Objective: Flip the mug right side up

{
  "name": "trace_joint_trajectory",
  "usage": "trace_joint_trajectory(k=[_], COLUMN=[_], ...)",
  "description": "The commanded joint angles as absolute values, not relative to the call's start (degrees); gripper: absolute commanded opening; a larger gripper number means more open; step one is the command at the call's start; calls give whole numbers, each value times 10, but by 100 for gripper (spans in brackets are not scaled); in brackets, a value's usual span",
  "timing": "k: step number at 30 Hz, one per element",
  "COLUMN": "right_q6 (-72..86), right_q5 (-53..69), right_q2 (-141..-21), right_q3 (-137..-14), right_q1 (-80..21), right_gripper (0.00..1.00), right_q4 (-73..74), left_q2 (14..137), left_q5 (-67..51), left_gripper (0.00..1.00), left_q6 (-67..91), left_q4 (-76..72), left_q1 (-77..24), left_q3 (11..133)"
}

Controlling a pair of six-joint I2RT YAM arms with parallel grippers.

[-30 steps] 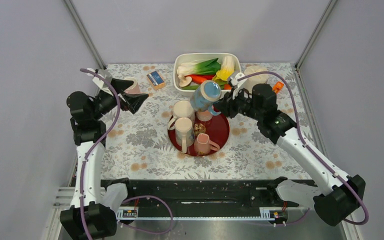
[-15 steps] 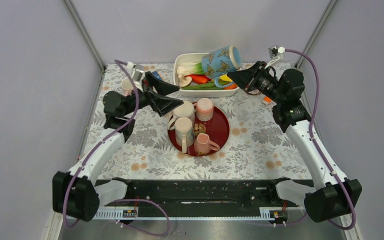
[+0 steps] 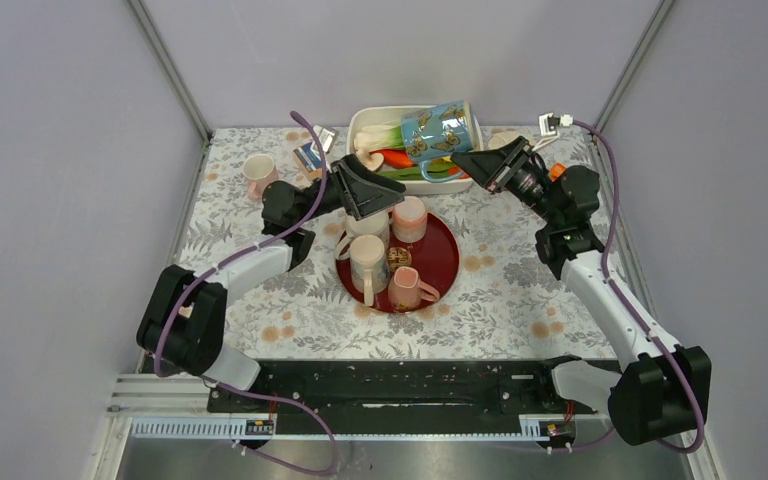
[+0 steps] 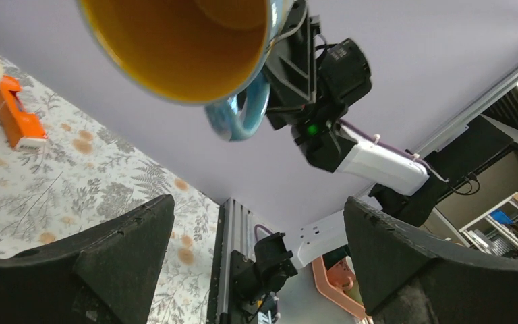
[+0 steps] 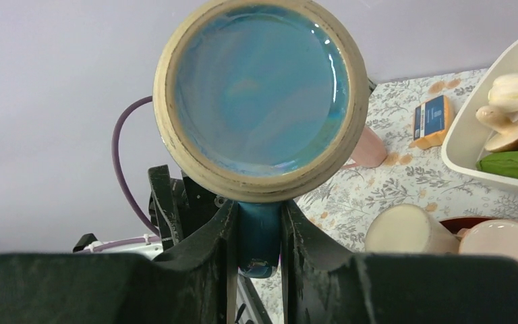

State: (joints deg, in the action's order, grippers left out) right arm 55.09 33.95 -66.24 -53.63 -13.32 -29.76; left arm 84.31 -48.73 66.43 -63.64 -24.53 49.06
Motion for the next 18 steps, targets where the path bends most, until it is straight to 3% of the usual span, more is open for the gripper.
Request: trace_joint_trajectory(k=[1,18], right_q6=[608,592], right_q5=[317,309], right_q2=[-634,-657], right_q3=[-524,-477], right_q1=[-130,-180], right_gripper=[0,0], right_q4=[-481,-521], left_q2=[862,910], left_q5=[-460,-457], left_gripper=[99,99], left_q6=[711,720], left_q4=[-738,-747], left_q1=[-268,-295], left_q3=[531,575])
